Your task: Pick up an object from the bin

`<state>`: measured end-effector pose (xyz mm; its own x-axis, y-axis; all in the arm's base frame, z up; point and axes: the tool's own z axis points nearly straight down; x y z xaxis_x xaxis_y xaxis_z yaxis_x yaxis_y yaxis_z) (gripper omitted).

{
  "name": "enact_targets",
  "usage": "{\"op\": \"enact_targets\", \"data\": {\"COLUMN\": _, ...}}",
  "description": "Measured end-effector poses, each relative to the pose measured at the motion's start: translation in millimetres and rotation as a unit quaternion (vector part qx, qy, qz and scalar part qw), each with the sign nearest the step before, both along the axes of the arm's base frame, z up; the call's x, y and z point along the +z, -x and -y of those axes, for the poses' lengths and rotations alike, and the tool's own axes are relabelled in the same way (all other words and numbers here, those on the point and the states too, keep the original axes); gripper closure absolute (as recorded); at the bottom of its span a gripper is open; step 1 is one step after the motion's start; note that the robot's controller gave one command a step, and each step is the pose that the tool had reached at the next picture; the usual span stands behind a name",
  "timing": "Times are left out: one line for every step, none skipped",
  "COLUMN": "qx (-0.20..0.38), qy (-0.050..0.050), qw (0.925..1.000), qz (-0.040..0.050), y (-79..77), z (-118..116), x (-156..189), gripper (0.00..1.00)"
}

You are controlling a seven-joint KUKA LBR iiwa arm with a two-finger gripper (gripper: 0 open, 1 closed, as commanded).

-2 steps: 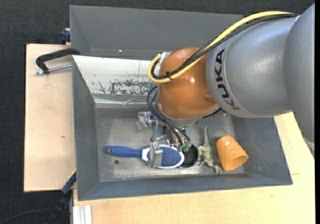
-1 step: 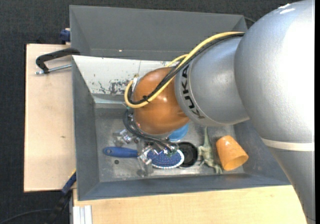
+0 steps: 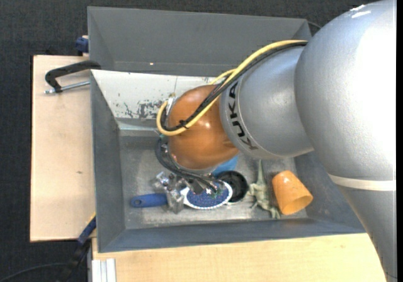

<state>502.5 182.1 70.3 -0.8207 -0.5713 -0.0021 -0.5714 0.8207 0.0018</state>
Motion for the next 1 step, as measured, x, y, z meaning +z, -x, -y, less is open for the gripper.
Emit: {"op": "enact_targets", "data": {"qx": 0.044, "qy": -0.001, "qw": 0.9990, "qz": 0.0063, "y": -11.0, "z": -1.0, "x": 155.1, "gripper": 1.00}}
